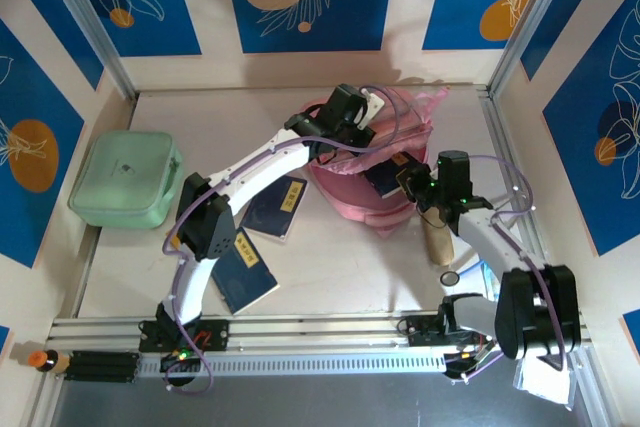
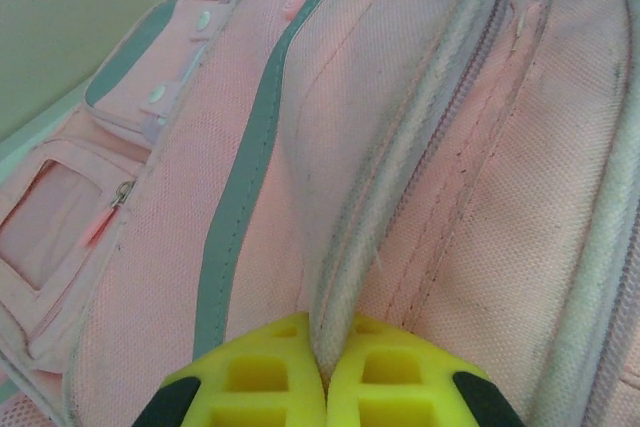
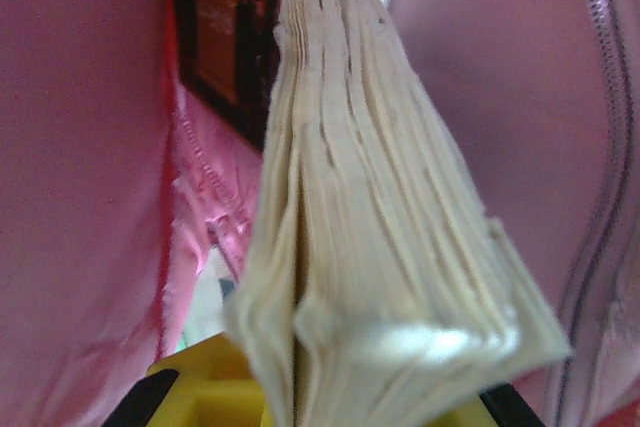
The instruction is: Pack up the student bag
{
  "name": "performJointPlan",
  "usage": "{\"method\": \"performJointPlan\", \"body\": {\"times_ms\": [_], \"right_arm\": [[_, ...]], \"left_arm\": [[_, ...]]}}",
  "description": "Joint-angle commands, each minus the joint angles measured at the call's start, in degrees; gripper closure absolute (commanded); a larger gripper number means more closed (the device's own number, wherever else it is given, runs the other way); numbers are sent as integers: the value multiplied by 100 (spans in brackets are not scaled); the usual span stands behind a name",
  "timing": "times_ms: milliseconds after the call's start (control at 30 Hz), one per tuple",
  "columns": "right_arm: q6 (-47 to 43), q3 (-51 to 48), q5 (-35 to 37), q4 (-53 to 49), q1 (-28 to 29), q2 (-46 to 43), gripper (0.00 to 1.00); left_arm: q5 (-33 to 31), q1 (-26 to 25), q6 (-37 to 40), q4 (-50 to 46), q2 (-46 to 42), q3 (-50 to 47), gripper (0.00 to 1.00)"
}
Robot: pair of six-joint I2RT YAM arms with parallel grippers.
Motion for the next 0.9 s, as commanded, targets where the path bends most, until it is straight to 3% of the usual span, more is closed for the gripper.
{"method": "performJointPlan", "body": {"times_ms": [0,233,400,633,733,800,867], "right_arm": [[141,175,555,549,105,377,100],[409,668,139,1036,145,1595,100],[572,1124,14,1516,212,2442,94],[990,1750,113,1602,408,2948,87],[1182,1907,16,1571,411,3156,73],[1248,1855,-50,1565,406,3129,54],[1319,1647,92,1470,425,2858,24]], "left_arm": [[346,51,-237,664,-552,105,100],[596,165,-524,730,-514,114,100],[735,277,-770,765,-525,109,100],[739,318,-894,1232,-606,-35,100],[709,326,-953,1389,-623,-127,100],[709,341,-963,1420,-633,-185,100],[695,366,-980,1383,-618,-203,100]]}}
